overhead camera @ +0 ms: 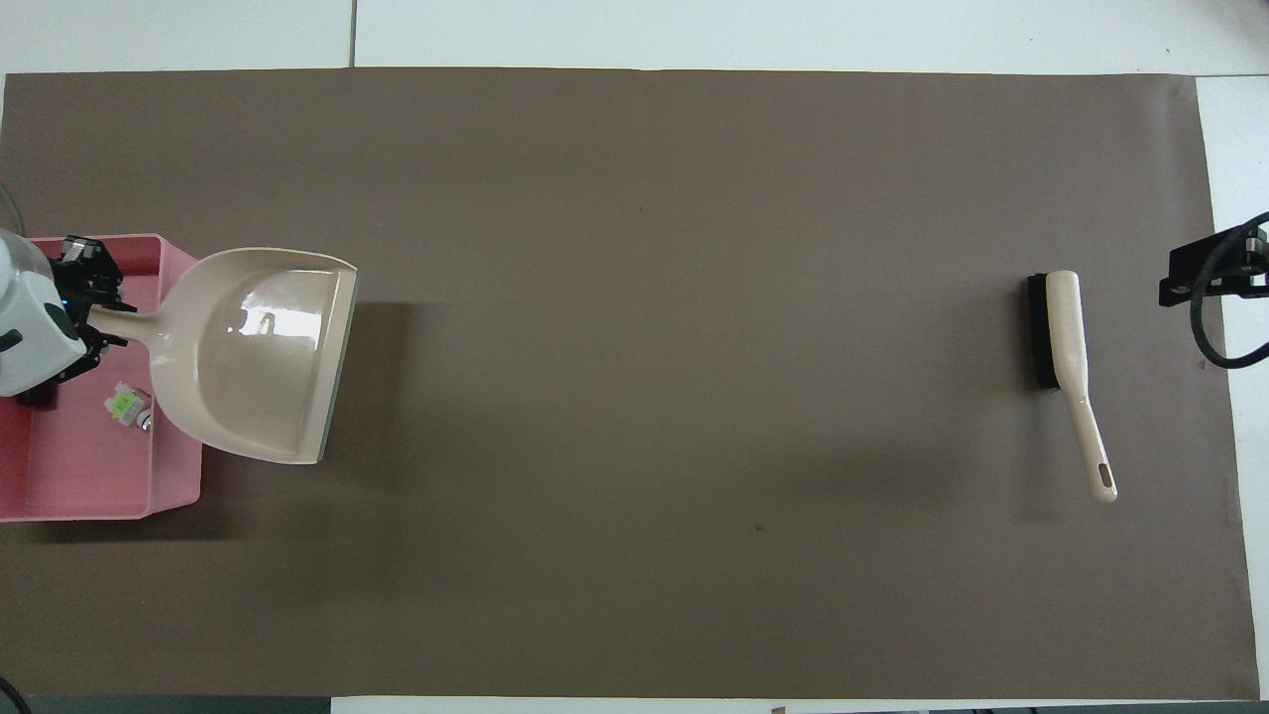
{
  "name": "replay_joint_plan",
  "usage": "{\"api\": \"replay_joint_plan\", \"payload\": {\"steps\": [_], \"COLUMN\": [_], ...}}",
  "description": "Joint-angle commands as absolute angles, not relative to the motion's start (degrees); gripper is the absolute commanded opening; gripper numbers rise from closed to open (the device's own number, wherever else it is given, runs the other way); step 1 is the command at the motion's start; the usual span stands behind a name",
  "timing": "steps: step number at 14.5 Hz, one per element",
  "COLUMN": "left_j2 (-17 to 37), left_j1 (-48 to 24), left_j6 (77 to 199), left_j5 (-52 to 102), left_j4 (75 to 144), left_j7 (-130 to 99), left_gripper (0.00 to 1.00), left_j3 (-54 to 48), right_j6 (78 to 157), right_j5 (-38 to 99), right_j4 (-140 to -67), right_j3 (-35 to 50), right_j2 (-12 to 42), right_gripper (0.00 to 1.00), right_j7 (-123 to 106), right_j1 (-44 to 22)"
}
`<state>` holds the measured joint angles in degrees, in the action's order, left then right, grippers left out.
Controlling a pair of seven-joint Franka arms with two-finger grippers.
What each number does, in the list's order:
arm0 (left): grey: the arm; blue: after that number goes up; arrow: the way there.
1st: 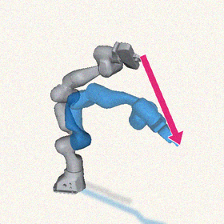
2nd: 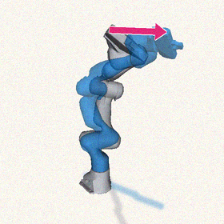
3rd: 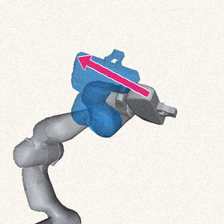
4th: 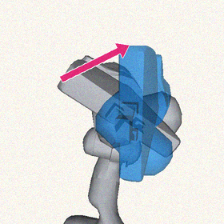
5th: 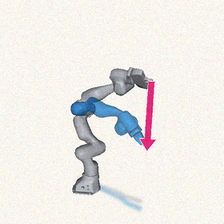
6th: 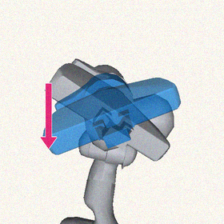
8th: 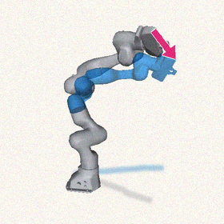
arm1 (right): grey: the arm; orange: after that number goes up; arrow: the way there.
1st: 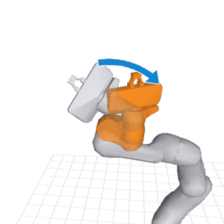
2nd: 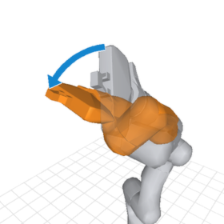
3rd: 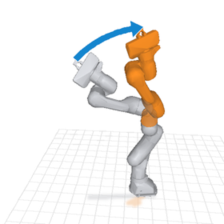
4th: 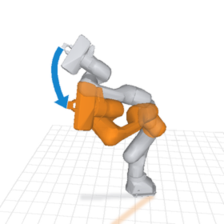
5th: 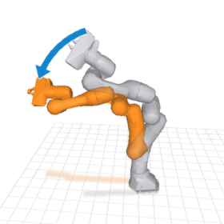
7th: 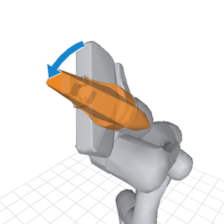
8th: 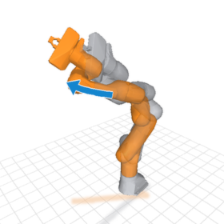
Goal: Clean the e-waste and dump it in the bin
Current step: 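Lower the dustpan back onto the table with the left gripper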
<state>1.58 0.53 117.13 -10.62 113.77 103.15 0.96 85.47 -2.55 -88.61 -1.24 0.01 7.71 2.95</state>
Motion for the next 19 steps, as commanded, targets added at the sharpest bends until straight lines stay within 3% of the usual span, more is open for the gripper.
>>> {"api": "replay_joint_plan", "payload": {"steps": [1,11,19], "left_j2": [-0.09,1.49,1.23], "left_j1": [-2.98,-6.76,-11.69], "left_j6": [122.95,129.29,129.55], "left_j5": [-9.84,-9.76,-9.76], "left_j4": [119.17,126.2,127.71], "left_j7": [101.87,92.39,84.91], "left_gripper": [0.0,0.0,0.0], "left_j3": [1.76,1.76,1.76], "right_j6": [85.52,85.52,85.52], "right_j5": [-1.49,-1.49,-1.49], "right_j4": [-90.09,-90.09,-90.09], "right_j3": [-0.97,-0.97,-0.97], "right_j2": [-1.23,-1.23,-1.23], "right_gripper": [1.0,1.0,1.0], "right_j7": [8.17,8.17,8.17], "right_j1": [3.25,3.25,3.25]}}
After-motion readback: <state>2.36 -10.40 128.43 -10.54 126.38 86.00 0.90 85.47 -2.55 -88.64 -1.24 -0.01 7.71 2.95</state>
